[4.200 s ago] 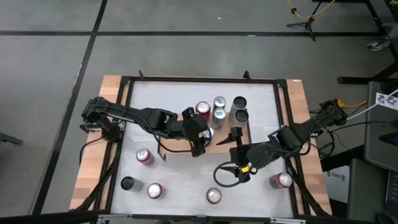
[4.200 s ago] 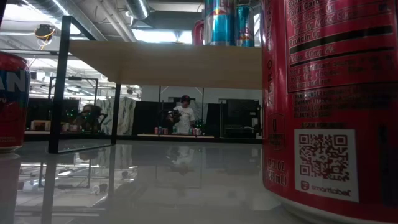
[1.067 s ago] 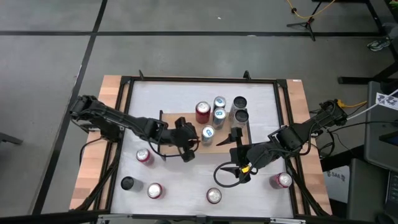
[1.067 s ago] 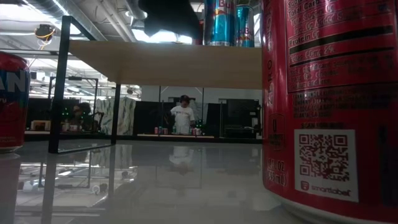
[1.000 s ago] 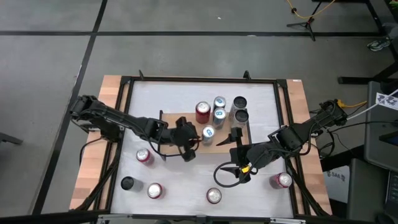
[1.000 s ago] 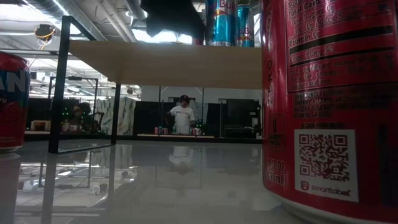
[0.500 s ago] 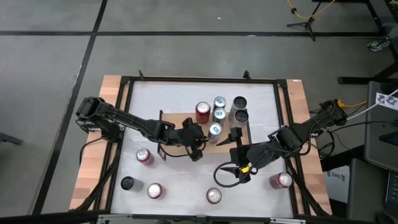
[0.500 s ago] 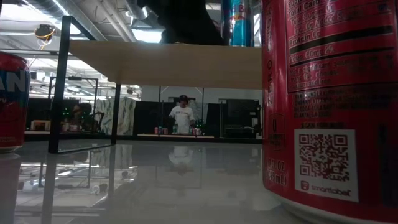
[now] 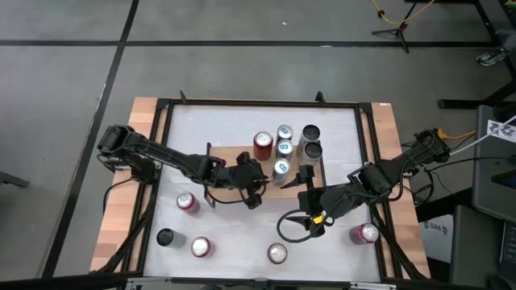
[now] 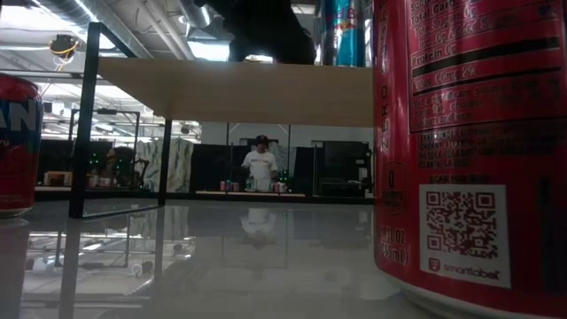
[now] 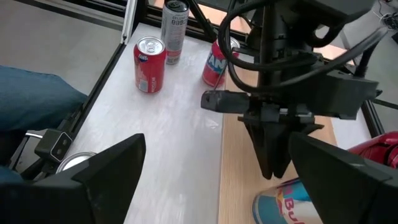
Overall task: Place canned beverage on shelf
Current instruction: Put the blue soda can on the shelf aligned with the other blue soda cans, then put the white-pink soda can on the shelf aligned with the other white-pink soda cans
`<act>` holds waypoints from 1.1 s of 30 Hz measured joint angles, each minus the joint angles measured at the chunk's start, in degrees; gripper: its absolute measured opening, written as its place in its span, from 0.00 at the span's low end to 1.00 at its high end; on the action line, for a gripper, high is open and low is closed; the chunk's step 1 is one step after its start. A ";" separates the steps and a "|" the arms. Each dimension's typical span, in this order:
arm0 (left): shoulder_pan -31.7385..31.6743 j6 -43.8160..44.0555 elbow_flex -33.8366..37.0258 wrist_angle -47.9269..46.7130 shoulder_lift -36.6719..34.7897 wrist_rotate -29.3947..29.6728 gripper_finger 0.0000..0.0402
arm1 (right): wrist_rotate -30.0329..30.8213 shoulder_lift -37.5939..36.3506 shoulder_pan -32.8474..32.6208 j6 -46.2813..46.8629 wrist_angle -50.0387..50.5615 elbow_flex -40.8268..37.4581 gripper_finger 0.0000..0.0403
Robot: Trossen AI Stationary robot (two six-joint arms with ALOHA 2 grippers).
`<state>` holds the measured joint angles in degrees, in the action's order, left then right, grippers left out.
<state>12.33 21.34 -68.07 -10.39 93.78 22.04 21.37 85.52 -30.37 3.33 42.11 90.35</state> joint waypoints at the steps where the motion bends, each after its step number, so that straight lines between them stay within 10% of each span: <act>1: 0.16 -0.02 0.00 -1.02 -0.24 0.20 0.14 | 0.00 -0.01 0.00 0.00 0.01 0.00 0.96; 33: -0.21 0.53 -0.02 5.73 -0.67 2.58 0.14 | 0.00 0.00 0.02 0.00 0.01 0.00 0.96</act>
<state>12.12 21.87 -68.10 -4.65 93.11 24.62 21.37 85.52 -30.35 3.33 42.12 90.35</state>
